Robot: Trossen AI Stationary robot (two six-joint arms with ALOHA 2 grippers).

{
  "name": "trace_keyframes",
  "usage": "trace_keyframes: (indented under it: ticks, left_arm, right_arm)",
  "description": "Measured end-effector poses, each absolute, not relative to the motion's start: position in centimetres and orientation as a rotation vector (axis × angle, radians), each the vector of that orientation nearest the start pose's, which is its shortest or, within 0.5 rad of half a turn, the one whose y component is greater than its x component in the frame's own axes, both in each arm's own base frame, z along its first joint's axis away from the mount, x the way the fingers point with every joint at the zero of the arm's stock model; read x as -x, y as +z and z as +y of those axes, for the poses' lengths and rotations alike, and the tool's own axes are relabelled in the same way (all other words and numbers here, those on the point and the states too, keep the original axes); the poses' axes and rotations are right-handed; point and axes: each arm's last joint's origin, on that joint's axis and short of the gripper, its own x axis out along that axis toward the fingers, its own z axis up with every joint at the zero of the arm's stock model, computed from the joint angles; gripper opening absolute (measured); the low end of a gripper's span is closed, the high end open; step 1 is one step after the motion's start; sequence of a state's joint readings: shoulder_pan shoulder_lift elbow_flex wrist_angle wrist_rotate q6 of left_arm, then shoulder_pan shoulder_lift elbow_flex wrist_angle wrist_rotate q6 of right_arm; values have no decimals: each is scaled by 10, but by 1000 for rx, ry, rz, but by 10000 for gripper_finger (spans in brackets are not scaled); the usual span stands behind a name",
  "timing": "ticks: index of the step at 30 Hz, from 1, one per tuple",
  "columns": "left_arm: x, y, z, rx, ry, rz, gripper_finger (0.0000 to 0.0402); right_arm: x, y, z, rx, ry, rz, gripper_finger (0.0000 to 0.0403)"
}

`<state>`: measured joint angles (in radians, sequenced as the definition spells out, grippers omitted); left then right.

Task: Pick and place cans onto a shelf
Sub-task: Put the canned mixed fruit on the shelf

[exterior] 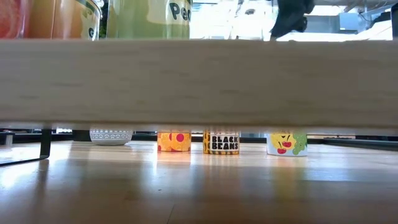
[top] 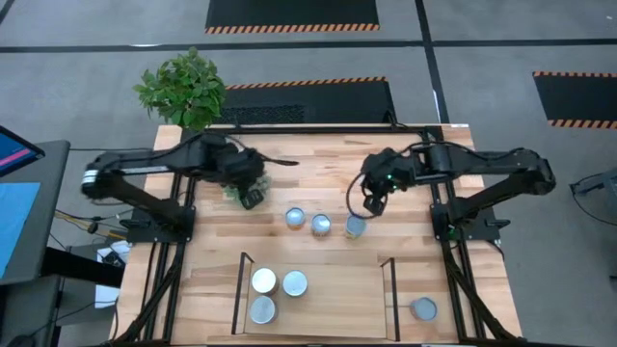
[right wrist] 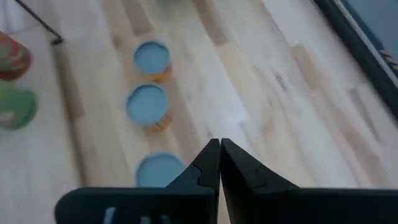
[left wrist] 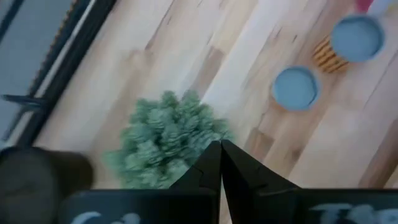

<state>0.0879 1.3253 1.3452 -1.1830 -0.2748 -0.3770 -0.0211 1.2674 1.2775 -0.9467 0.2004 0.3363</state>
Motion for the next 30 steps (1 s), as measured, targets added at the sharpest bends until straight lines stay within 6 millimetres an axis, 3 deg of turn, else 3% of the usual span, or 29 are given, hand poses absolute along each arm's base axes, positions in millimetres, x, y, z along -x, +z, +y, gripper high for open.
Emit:
trace_keyframes:
  ticks: [4,8,12,17,24,30]
  left_arm:
    - [-221,318,27,285,551,979,0]
    - [-210,308,28,317,589,948,0]
    - [-208,305,28,326,595,943,8]
    - [-209,306,30,300,591,941,31]
    - [-208,306,37,312,624,937,58]
    - [-207,306,43,323,646,935,59]
  right_arm:
    - [-251,323,-23,-267,-387,1011,38]
    - [-268,298,-32,-304,-275,1172,46]
    - [-291,270,-38,-342,-149,1253,78]
    - [-303,241,-42,-340,-121,1387,134]
    - [-303,237,-42,-300,-62,1412,200]
    - [-306,234,-39,-277,-29,1411,220]
